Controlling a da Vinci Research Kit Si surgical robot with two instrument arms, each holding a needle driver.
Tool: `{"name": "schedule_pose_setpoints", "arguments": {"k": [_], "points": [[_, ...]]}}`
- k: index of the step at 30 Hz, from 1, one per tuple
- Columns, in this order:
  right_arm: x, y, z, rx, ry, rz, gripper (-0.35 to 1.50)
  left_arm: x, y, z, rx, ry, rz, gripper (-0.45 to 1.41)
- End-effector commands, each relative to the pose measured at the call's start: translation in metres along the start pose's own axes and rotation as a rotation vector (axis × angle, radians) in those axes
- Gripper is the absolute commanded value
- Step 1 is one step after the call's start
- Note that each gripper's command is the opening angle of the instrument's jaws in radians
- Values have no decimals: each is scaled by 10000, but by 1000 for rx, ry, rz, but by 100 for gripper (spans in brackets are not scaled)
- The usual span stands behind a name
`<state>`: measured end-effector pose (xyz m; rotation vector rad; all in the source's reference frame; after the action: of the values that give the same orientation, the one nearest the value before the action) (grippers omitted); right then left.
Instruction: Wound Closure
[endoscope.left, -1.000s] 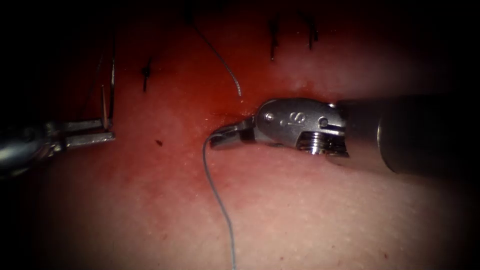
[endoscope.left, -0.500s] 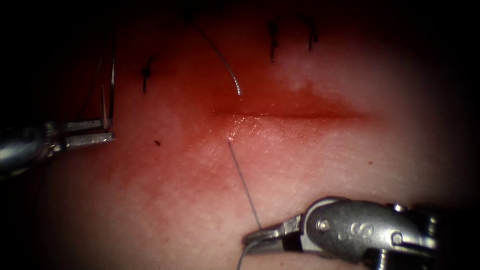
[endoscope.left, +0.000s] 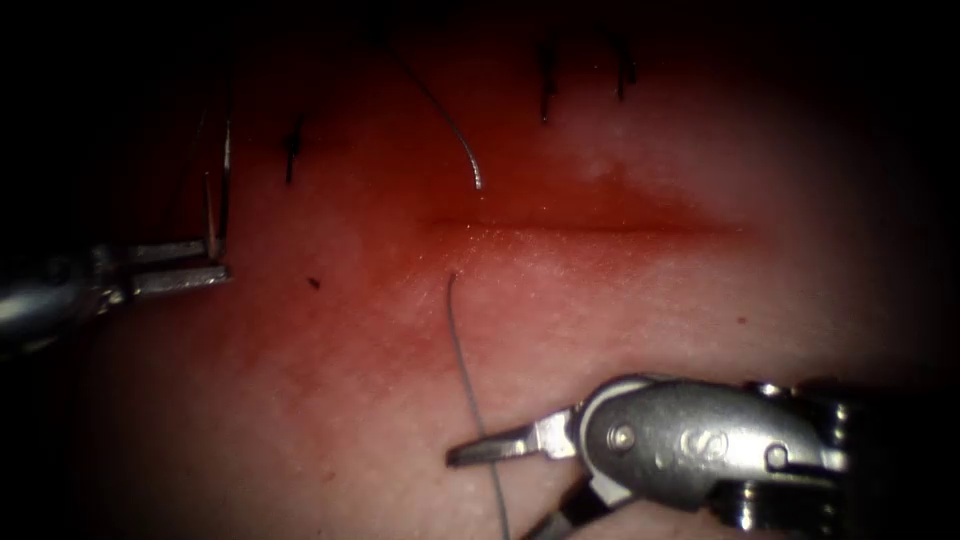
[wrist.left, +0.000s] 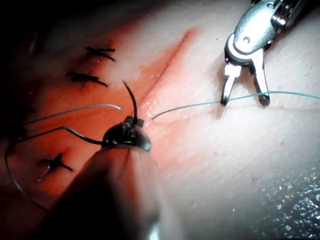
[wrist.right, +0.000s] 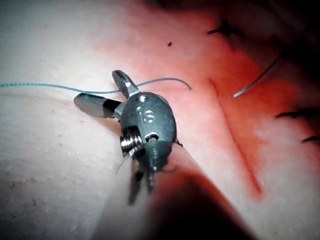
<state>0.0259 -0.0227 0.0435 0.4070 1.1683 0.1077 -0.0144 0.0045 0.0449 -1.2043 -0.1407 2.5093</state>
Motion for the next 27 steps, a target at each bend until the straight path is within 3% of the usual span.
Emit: {"name": "schedule_pose_setpoints", "arguments": {"k": [1,5,10,19,20,21,22,23,24,27], "points": [[-6,37,-1,-30,8,-1,148,1,-3,8,1,2,1,-45],[-18,66,1,-56,2,5,146,1,-3,7,1,2,1,-45],[-42,98,27,-54,-1,-6,141,1,-3,7,1,2,1,-45],[-72,114,61,-74,-15,-5,135,1,-3,7,1,2,1,-45],[-75,114,63,-75,-16,10,126,1,-3,7,1,2,2,-45],[-76,114,62,-74,-16,32,101,1,-3,7,1,2,1,-45],[-77,112,61,-74,-21,72,50,1,-3,7,1,2,2,-45],[-78,109,58,-68,-41,107,-15,1,-3,7,1,2,2,-45],[-78,108,56,-57,-65,114,-35,1,-3,7,0,2,2,-45],[-73,101,47,-54,-94,117,-35,1,-3,7,0,2,2,-45]]}}
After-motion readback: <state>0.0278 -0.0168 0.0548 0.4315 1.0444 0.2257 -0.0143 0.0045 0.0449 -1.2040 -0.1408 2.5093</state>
